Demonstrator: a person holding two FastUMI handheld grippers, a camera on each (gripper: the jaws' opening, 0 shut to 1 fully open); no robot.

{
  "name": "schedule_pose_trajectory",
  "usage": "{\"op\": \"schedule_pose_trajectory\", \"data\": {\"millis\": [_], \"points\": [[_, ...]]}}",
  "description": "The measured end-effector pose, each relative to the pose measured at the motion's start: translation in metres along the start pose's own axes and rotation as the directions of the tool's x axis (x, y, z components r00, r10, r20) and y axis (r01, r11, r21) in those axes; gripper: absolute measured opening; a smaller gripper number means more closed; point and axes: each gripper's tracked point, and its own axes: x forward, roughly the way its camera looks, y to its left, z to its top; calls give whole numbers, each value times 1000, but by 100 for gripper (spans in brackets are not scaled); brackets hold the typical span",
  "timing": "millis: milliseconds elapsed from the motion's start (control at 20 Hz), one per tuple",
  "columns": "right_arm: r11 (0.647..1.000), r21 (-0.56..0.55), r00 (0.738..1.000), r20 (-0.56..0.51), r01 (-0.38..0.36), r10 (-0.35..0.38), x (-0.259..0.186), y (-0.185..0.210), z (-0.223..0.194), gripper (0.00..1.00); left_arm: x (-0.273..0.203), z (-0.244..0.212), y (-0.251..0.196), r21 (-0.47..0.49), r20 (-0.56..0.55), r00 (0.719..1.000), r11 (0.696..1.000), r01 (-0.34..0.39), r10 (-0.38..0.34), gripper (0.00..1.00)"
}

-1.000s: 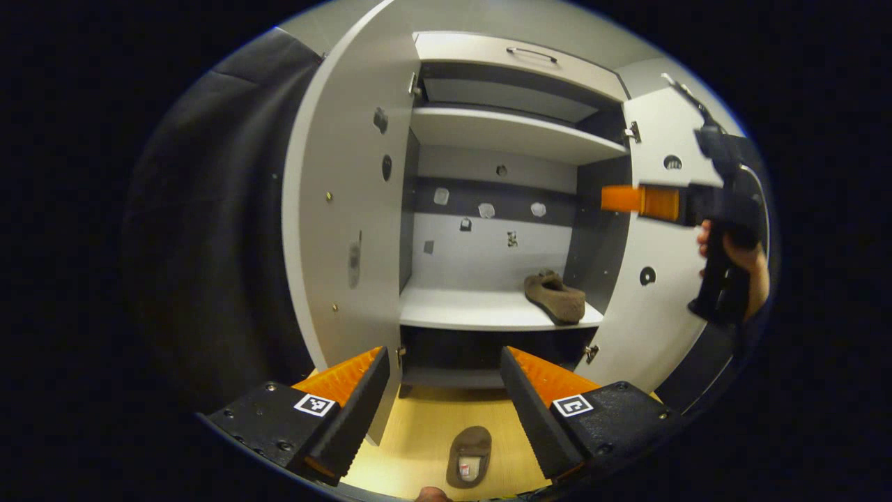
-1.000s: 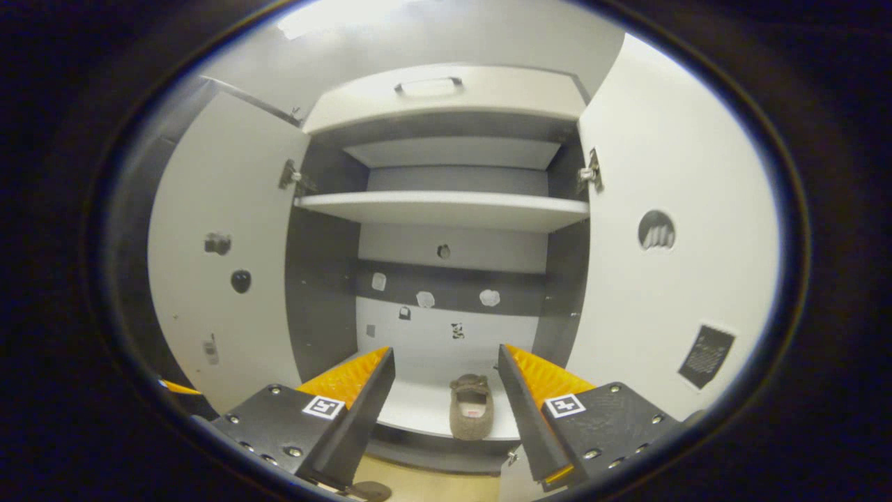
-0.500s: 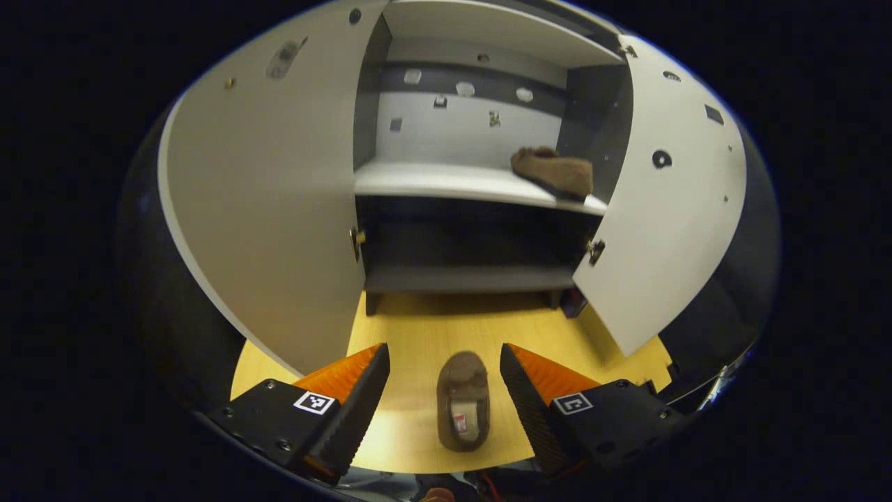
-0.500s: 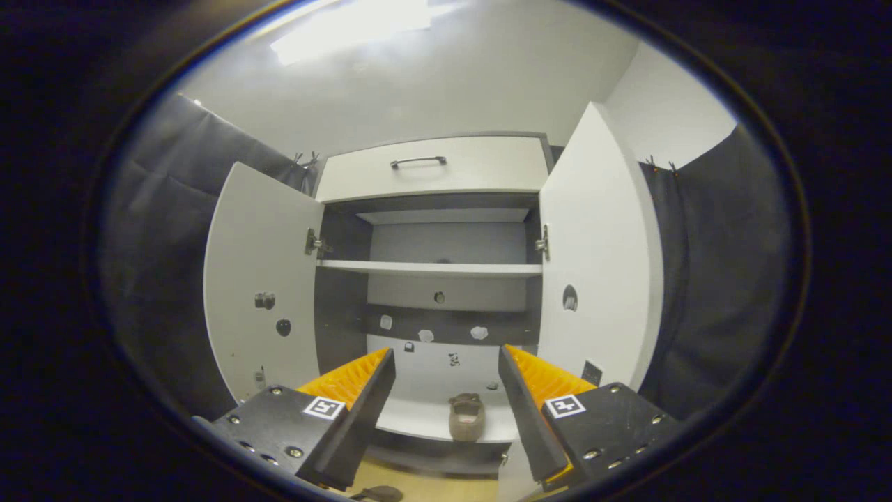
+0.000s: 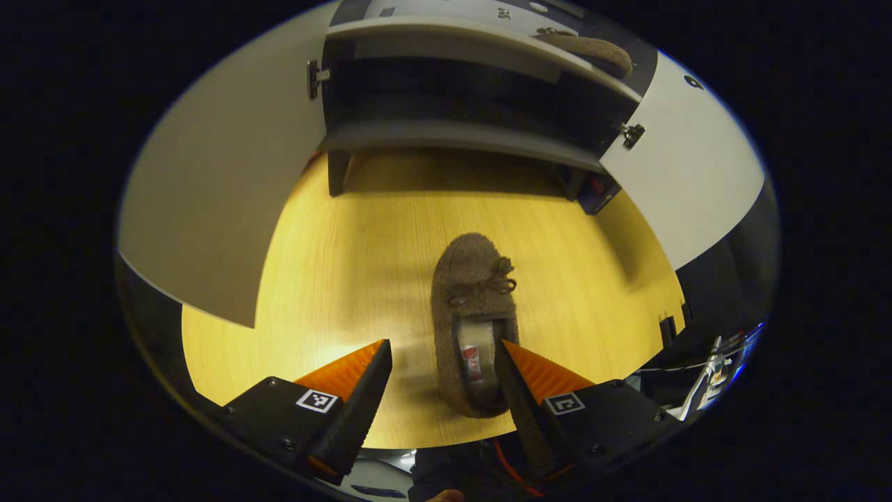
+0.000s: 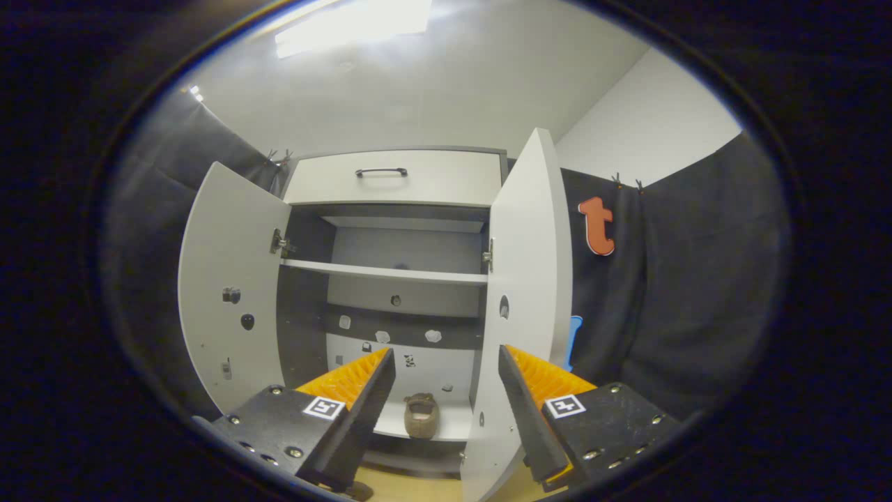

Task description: Grab one shoe with the right hand and put it into the shoe cabinet, grab the other shoe with the left hand and put it into the shoe cabinet; then close the right door with the right hand and the left door with the left hand.

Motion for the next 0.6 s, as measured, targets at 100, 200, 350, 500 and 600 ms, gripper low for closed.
{"op": "schedule_pose_trajectory", "data": {"millis": [100,200,350,500,600], "points": [[1000,-17,1000,-2,20,-20,-4,-6,0,89,14,-9,4,-11,-41,999,1000,7,-8,90],[999,-23,999,-6,32,-32,-9,-11,0,89,23,-17,5,-29,-89,996,999,22,-24,87],[999,-17,999,-8,32,-32,-15,-13,1,91,37,-31,6,-45,-165,986,999,23,-30,79],[998,-29,999,-9,50,-50,-22,-20,2,91,49,-41,7,-63,-208,978,998,-3,-11,69],[997,-36,998,-16,67,-68,-25,-25,1,89,53,-41,-2,-100,-206,978,995,20,-41,57]]}}
